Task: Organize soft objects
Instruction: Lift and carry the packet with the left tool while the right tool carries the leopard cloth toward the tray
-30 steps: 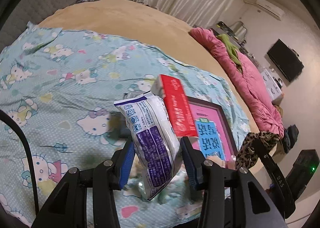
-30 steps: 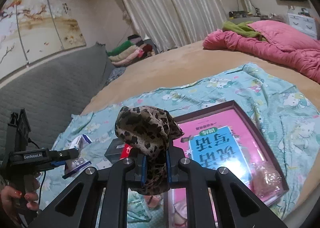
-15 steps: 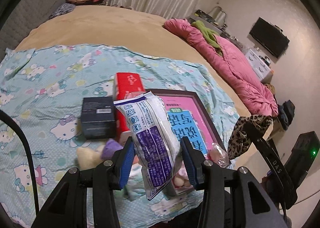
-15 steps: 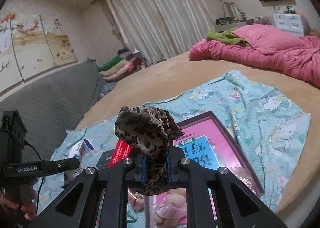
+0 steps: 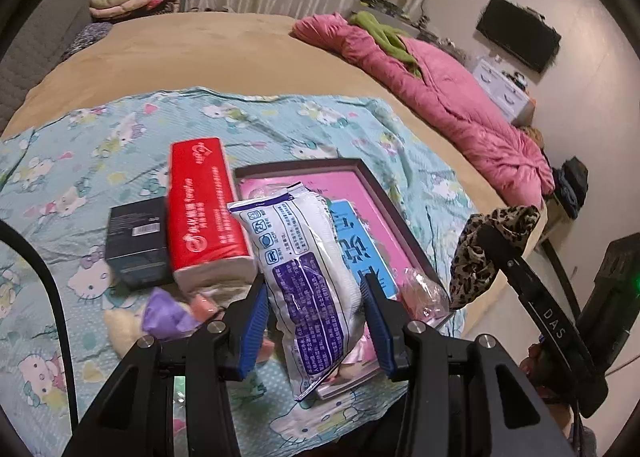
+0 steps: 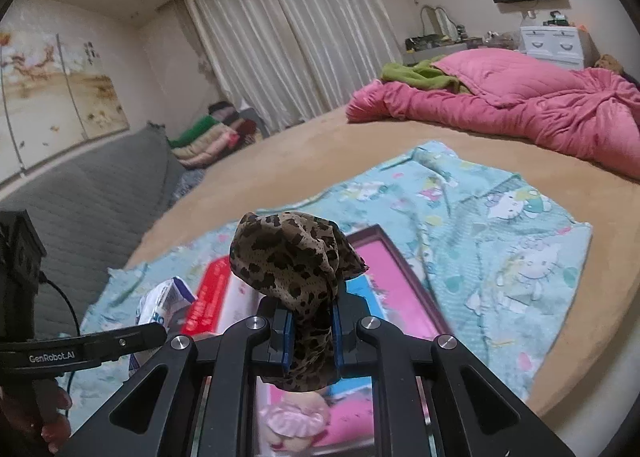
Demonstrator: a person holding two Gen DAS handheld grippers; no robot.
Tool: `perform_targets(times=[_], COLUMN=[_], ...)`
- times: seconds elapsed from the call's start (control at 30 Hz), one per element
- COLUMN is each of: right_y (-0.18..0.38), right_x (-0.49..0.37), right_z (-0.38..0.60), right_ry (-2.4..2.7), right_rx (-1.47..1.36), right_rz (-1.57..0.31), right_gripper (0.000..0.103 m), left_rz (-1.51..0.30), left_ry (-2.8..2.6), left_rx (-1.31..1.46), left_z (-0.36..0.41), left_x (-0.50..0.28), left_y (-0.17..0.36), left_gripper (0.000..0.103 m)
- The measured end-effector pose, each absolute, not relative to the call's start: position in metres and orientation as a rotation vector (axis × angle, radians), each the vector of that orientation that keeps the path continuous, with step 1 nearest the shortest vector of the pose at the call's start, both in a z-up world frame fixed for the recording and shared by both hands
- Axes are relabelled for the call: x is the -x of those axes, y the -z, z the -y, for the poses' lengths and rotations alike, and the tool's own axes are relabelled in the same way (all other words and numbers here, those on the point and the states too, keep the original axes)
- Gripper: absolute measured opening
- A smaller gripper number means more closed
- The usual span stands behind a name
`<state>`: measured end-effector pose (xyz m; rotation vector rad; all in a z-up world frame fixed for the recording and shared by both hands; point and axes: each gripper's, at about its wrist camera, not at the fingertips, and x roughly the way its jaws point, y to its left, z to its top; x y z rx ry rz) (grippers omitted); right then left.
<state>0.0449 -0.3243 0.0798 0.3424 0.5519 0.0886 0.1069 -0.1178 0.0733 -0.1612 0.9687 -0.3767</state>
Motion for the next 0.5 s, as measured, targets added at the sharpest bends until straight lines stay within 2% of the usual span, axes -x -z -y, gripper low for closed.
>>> perform_targets(times=[0.5], right_y=[-0.039], right_x=[-0.061], right_z=[0.336], right_ry=[-0.072], right_rx=[-0.337], right_rz=[-0.689], right_gripper=[0.015], left_rz=[-1.06], left_ry=[0.415], left_rx=[0.053], left_z=[0.165], left_x=[-0.127], left_y=[-0.025], left_gripper=[0.046])
